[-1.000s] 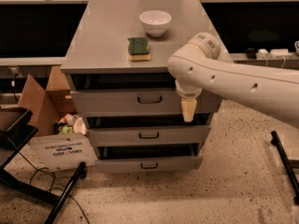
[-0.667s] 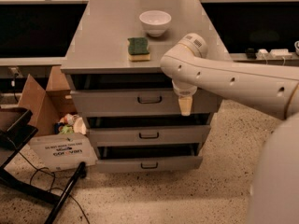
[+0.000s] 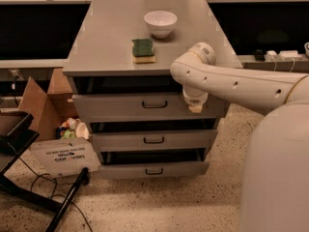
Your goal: Open top drawer
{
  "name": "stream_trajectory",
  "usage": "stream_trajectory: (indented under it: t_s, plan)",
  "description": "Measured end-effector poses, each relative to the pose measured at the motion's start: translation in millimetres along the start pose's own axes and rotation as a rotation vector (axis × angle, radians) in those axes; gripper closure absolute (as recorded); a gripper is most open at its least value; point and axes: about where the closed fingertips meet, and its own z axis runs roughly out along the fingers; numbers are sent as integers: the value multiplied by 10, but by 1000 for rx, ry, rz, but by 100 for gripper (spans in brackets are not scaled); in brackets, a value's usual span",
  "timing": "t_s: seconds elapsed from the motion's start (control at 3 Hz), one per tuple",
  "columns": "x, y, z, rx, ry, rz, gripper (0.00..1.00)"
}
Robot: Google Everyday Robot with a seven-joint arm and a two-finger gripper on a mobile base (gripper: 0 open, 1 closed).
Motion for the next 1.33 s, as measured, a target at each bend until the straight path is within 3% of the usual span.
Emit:
stream_trajectory:
  t_s: [0.33,0.67,1.0,1.33]
  plan:
    - [12,-23,-67,0,0,0,89]
    - [19,-34,-103,0,0,0,100]
    - [142,119,-141,-8,21,40,100]
    - [142,120,-146,-8,22,40,100]
